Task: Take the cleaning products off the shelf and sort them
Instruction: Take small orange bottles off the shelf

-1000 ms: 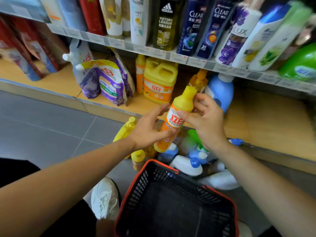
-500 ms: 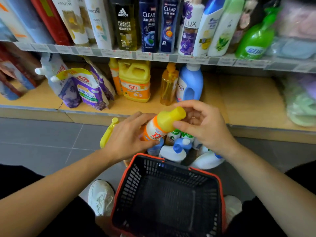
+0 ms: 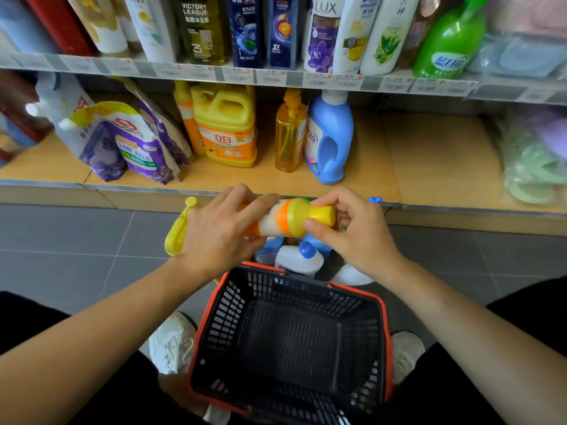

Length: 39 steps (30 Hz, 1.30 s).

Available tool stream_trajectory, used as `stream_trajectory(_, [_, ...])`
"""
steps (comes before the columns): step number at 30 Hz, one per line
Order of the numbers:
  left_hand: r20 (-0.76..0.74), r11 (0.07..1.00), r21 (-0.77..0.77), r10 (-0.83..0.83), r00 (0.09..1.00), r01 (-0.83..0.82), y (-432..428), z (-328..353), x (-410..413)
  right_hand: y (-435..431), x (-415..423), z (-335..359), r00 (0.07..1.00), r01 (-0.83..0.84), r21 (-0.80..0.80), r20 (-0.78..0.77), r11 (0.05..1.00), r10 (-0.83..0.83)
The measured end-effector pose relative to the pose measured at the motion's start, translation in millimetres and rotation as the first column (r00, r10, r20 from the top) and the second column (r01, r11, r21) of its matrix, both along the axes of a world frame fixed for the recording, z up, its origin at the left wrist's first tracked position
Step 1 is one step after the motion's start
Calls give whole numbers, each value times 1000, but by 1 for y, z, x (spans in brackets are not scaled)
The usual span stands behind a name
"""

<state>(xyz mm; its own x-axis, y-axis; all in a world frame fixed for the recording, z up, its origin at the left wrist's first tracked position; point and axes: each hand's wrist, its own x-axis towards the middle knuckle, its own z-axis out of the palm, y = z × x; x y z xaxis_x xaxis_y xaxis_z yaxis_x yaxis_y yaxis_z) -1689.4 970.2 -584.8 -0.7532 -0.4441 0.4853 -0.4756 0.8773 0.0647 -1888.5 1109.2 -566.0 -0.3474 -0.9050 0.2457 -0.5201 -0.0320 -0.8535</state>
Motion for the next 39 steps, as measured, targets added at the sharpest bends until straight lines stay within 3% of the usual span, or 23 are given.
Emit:
stream_trajectory(3, [8,998,-64,-9,1000,9,1,1,0,-4,-1,-2,969,15,2,245,1000,-15])
stream_trajectory(7, [11,996,-80,-40,999,40,2,1,-1,-10,-3,-5,918,100,12,386,995,-97])
stream_trajectory(13, [-11,994,76,-80,997,81,1,1,-2,-16,-4,-9,933,108,14,343,994,-106])
stream_trajectory(16, [-3,962,250,-116,993,113,2,0,-4,-16,-6,-7,966,110,27,231,994,-114])
stream_trajectory(19, [-23,835,523,-185,982,169,-3,3,-7,-14,-9,-1,987,22,25,158,999,-26])
stream_trajectory(22, [-134,608,745,-269,954,276,-13,3,-7,-13,-12,6,994,-81,47,79,996,77])
stream_trajectory(25, [-214,402,849,-330,919,342,-18,3,-5,-11,-14,13,988,-147,51,-32,988,149])
stream_trajectory(27, [-217,337,876,-362,907,344,-16,2,-5,-10,-15,15,990,-127,40,-55,991,129])
stream_trajectory(30, [-190,371,865,-384,904,339,-11,0,-7,-12,-13,13,999,-53,44,6,998,53])
stream_trajectory(35, [25,776,590,-293,956,222,-3,1,-8,-19,-15,9,989,122,131,73,984,-133])
stream_trajectory(37, [55,820,543,-252,966,183,-2,0,-8,-21,-17,7,985,127,172,96,977,-145])
stream_trajectory(39, [-1,758,629,-222,975,173,-3,-3,-7,-19,-18,7,982,101,165,143,981,-125])
